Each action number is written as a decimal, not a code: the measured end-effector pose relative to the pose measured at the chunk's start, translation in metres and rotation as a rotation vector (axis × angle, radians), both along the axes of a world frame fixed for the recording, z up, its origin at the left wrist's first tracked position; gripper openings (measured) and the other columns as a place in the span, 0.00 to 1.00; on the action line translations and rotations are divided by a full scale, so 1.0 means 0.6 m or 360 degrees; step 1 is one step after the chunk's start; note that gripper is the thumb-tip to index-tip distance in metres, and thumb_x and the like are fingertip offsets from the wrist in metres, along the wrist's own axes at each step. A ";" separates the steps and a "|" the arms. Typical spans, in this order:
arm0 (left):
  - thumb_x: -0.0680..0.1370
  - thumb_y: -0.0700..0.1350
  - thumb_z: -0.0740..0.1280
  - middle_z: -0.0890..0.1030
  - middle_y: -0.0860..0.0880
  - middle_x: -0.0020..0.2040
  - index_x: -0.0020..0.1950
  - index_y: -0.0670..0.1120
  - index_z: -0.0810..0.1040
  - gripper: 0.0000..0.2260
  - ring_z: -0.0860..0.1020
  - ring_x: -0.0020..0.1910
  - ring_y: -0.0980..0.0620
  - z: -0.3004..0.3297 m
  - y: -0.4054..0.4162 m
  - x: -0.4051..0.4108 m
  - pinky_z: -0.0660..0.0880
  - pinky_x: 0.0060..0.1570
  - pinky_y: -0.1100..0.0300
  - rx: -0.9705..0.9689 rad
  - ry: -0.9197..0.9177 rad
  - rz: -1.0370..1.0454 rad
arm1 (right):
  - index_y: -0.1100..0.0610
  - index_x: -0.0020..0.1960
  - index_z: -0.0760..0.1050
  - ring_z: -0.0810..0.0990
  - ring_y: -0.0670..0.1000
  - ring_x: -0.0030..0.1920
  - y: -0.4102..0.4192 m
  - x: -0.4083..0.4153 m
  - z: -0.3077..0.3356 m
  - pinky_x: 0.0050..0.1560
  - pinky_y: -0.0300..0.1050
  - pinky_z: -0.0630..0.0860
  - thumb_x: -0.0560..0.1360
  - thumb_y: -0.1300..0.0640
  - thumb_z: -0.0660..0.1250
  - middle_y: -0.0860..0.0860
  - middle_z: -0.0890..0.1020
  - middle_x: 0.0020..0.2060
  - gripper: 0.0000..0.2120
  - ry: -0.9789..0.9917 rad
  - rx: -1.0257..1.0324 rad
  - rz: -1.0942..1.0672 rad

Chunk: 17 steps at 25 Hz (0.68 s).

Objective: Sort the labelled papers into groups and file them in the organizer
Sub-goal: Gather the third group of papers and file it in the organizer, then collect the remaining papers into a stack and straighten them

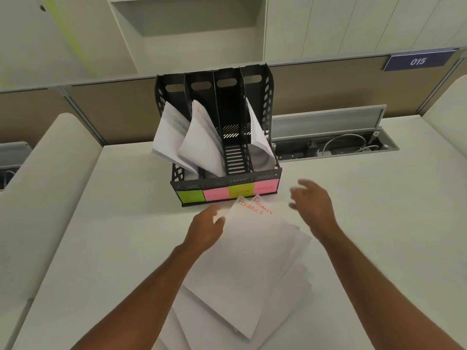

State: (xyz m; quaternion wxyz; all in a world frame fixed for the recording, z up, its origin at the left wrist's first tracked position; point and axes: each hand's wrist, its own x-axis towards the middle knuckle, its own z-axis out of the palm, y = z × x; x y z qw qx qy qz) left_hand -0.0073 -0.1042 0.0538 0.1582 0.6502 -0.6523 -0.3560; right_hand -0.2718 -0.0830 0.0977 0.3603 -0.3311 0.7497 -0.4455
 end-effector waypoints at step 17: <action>0.78 0.47 0.68 0.73 0.44 0.73 0.76 0.45 0.66 0.28 0.72 0.70 0.44 -0.065 0.071 0.047 0.69 0.66 0.55 0.0223 -0.0429 -0.0297 | 0.64 0.64 0.71 0.81 0.61 0.49 0.247 0.138 -0.124 0.44 0.51 0.79 0.74 0.68 0.64 0.62 0.80 0.54 0.18 -0.0988 0.0684 -0.0260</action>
